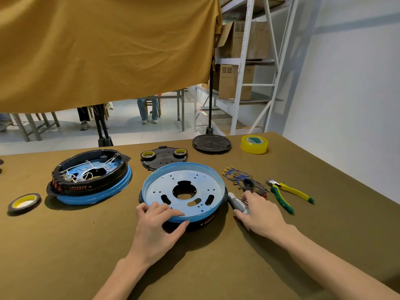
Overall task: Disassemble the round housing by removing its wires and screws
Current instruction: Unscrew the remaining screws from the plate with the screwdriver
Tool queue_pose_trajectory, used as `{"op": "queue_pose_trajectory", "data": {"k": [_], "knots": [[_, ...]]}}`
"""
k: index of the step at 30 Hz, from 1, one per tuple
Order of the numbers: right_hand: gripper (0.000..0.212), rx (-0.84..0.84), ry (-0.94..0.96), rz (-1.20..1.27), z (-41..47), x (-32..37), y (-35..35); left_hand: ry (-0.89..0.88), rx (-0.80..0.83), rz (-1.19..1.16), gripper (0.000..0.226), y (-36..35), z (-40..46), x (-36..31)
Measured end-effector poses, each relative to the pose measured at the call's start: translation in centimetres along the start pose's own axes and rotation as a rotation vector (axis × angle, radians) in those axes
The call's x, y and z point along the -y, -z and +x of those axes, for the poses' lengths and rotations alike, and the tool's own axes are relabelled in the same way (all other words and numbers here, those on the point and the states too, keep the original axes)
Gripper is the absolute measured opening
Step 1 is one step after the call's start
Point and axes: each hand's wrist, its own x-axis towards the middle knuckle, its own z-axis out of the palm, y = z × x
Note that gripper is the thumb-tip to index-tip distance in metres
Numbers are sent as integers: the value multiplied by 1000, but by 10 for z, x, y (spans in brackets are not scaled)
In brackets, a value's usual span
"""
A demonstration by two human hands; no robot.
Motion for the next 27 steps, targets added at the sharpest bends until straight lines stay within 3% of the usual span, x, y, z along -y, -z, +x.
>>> {"op": "queue_pose_trajectory", "data": {"k": [3, 7, 10, 13, 17, 21, 25, 27], "knots": [[31, 61, -61, 3, -3, 8, -4, -34, -1, 21, 33, 10, -3, 1], [25, -18, -269, 494, 0, 4, 2, -13, 20, -55, 41, 21, -1, -1], [26, -131, -415, 864, 9, 2, 13, 50, 20, -182, 31, 21, 1, -8], [23, -159, -453, 1128, 17, 16, 22, 119, 7, -264, 32, 20, 0, -11], [23, -189, -235, 970, 23, 43, 19, 194, -32, -330, 33, 24, 2, -8], [23, -168, -21, 822, 32, 64, 16, 247, -76, -197, 13, 24, 6, -4], [25, -47, 27, 695, 30, 60, 4, 474, 126, -221, 66, 28, 11, 6], [19, -33, 70, 638, 26, 54, -2, 526, 128, -315, 69, 29, 11, 6]]}}
